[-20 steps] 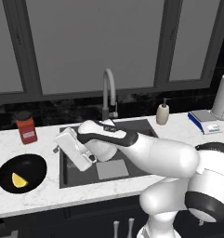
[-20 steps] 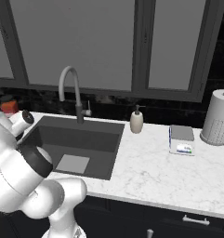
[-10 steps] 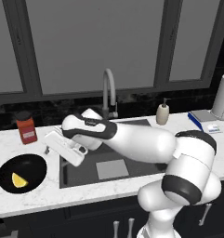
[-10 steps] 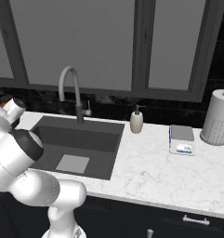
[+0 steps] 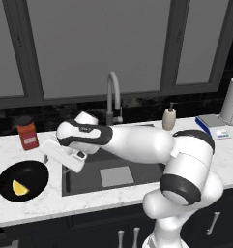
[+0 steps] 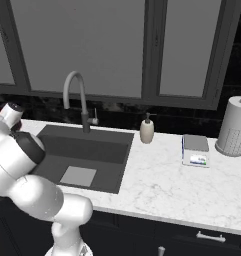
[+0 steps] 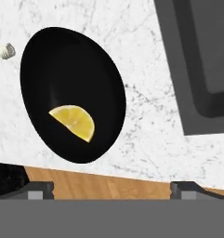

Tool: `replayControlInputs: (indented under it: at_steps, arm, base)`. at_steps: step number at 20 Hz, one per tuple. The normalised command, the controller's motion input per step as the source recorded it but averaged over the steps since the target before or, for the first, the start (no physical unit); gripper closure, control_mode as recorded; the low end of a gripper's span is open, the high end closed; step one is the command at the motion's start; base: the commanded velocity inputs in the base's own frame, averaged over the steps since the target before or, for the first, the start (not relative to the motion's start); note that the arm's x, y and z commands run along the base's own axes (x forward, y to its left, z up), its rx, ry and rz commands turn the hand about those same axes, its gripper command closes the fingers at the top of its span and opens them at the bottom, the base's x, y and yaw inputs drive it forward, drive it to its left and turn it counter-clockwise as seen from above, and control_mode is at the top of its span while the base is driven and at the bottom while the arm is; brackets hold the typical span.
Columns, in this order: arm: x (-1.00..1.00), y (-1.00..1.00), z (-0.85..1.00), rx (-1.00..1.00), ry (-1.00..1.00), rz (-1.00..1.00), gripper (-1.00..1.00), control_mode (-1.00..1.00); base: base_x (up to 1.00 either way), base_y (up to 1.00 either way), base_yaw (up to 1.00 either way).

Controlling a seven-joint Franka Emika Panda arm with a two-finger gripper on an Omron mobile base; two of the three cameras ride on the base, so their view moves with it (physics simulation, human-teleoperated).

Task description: Pick the lemon wedge from the sink and place it in the bowl. Then pick the bowl and place it in the microwave. Then close the microwave door and press the start button.

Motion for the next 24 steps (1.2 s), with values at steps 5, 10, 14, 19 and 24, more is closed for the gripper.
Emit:
replayControlInputs:
  at_steps: [5,10,14,19,24]
  arm:
    - [0.13,0.16,-0.17,-0.12,0.00,0.00,-1.00,-1.00]
    - [0.24,0.09,-0.23,-0.14,0.00,0.00,-1.00,-1.00]
    - [0.37,0.03,-0.18,-0.11,0.00,0.00,-1.00,-1.00]
    - [0.41,0.20,-0.02,-0.08,0.00,0.00,-1.00,-1.00]
    - [0.14,0.34,-0.09,-0.11,0.00,0.00,-1.00,-1.00]
  base:
    - [0.00,0.00,0.00]
    - [0.00,0.00,0.00]
    - [0.00,0.00,0.00]
    - [0.00,0.00,0.00]
    - [0.00,0.00,0.00]
